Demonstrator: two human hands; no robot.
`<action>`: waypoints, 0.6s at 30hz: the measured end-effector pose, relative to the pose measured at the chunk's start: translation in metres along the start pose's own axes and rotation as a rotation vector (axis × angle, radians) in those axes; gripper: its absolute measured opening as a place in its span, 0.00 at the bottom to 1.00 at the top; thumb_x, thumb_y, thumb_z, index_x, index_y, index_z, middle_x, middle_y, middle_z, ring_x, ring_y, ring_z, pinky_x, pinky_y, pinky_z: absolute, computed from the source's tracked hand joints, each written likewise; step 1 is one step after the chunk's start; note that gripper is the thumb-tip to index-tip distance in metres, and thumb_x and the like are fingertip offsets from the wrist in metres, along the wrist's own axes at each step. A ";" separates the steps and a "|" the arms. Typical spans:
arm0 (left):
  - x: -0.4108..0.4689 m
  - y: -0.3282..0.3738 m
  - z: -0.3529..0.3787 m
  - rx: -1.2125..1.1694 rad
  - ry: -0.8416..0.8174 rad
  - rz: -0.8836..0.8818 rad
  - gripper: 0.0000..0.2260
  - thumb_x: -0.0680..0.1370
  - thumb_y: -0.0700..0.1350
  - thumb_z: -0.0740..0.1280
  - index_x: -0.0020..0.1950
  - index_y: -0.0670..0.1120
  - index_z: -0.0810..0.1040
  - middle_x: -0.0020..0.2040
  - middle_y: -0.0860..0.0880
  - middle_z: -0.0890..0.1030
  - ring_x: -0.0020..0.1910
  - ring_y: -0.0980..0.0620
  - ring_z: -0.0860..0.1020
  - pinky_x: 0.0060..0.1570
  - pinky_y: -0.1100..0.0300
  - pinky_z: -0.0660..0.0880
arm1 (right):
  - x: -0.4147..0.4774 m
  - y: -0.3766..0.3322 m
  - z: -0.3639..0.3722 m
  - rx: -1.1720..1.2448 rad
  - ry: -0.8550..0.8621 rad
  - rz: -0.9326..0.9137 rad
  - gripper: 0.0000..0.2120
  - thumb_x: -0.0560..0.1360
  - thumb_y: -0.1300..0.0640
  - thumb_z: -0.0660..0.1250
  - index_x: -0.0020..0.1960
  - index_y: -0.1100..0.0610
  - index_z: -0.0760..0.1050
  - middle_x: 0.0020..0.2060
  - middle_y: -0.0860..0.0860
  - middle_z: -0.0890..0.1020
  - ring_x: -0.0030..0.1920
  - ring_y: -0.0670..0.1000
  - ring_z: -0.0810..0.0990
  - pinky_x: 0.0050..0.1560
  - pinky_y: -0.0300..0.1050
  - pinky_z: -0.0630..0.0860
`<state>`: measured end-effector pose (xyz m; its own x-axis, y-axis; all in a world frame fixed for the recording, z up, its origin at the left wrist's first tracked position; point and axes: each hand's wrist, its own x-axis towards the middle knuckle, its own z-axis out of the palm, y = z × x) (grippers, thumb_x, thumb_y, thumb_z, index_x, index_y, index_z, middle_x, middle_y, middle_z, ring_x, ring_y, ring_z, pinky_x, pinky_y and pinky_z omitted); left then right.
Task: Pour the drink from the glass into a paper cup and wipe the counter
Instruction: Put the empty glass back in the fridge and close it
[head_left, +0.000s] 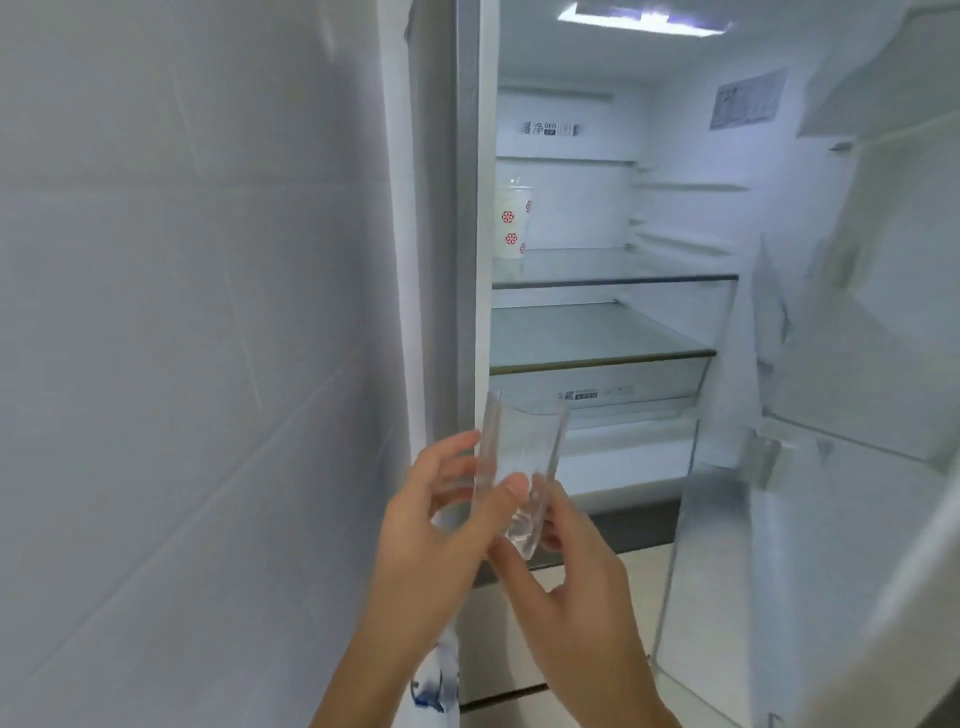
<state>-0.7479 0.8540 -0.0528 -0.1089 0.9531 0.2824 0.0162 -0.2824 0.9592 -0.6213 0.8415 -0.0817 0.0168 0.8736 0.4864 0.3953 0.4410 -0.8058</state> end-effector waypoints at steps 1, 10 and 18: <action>0.007 0.004 0.005 -0.012 -0.005 0.010 0.22 0.68 0.60 0.76 0.61 0.60 0.79 0.54 0.60 0.84 0.55 0.59 0.82 0.53 0.51 0.81 | 0.007 0.000 -0.003 0.007 0.029 0.003 0.20 0.74 0.46 0.70 0.65 0.38 0.71 0.51 0.38 0.81 0.53 0.41 0.80 0.50 0.34 0.76; 0.081 0.044 0.051 0.014 -0.047 0.163 0.22 0.71 0.63 0.67 0.63 0.60 0.78 0.58 0.61 0.82 0.58 0.55 0.81 0.59 0.51 0.80 | 0.090 -0.004 -0.030 -0.055 0.266 -0.073 0.24 0.71 0.42 0.70 0.66 0.40 0.73 0.49 0.38 0.80 0.54 0.37 0.76 0.49 0.24 0.71; 0.163 0.071 0.082 0.126 -0.051 0.253 0.17 0.79 0.58 0.65 0.66 0.56 0.77 0.57 0.57 0.82 0.52 0.63 0.80 0.42 0.79 0.73 | 0.178 -0.004 -0.048 -0.017 0.269 -0.074 0.18 0.71 0.39 0.67 0.60 0.40 0.76 0.46 0.43 0.83 0.48 0.42 0.80 0.47 0.39 0.78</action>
<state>-0.6830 0.9986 0.0627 -0.0358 0.8591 0.5105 0.1602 -0.4993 0.8515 -0.5754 0.9854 0.0244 0.2302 0.7520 0.6177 0.4195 0.4960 -0.7602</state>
